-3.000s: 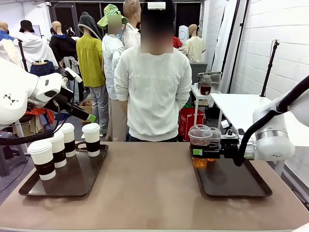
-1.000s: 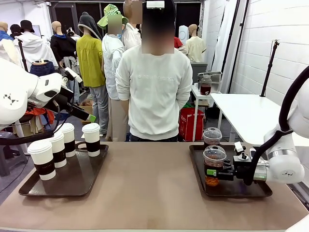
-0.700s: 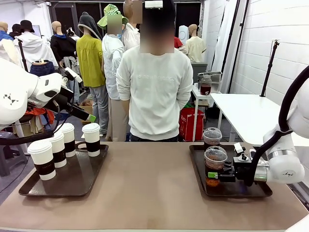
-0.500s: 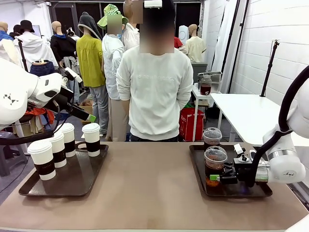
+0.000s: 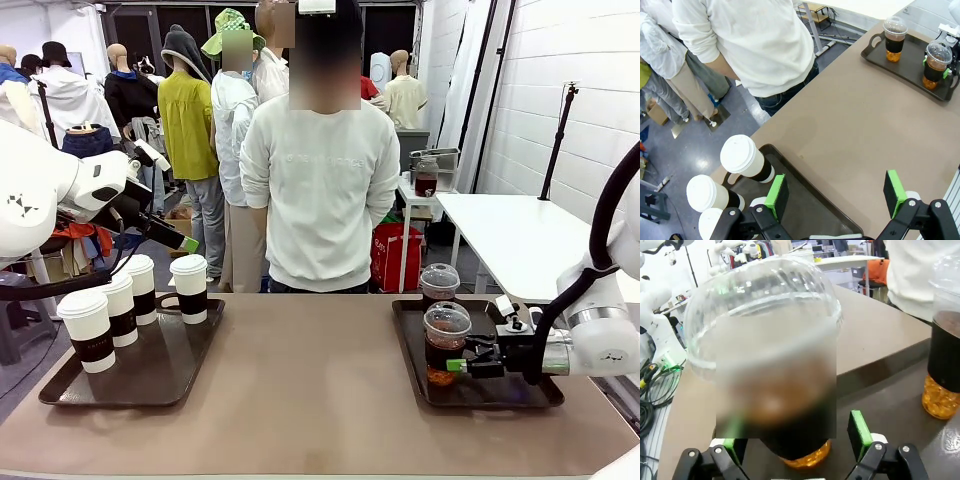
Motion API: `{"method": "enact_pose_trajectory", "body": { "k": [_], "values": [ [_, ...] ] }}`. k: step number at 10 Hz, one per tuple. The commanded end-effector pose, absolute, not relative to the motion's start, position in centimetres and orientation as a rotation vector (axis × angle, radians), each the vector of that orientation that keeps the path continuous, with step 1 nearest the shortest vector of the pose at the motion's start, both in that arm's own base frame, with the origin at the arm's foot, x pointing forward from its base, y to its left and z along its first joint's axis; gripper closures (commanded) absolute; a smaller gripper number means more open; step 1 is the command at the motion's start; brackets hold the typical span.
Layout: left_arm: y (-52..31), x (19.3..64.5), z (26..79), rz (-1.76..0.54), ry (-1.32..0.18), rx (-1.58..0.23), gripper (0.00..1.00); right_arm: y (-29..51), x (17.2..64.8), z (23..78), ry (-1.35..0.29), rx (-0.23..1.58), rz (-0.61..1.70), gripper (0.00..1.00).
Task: Distribute the coffee onto the tray.
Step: Pick up another iced Americano from the middle of the table and place it on the right Handle tray.
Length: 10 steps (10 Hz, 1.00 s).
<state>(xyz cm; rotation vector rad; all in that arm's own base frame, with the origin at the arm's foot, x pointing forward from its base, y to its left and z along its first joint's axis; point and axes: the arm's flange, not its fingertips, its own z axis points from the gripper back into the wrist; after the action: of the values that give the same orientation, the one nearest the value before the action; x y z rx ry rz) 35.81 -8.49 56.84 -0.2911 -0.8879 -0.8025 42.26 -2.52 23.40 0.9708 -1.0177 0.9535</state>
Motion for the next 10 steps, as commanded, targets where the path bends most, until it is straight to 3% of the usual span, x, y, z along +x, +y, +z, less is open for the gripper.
{"method": "enact_pose_trajectory", "body": {
  "k": [1, 10],
  "values": [
    [-8.41, 35.74, 56.79, -0.804, -0.880, -0.297, 0.00, -3.60, 41.55, 24.07, -0.981, 0.957, 0.936, 0.00],
    [-8.41, 35.74, 56.79, -0.804, -0.880, -0.297, 0.00, -4.15, 41.74, 23.98, -0.983, 0.963, 0.946, 0.00]
  ]
}}
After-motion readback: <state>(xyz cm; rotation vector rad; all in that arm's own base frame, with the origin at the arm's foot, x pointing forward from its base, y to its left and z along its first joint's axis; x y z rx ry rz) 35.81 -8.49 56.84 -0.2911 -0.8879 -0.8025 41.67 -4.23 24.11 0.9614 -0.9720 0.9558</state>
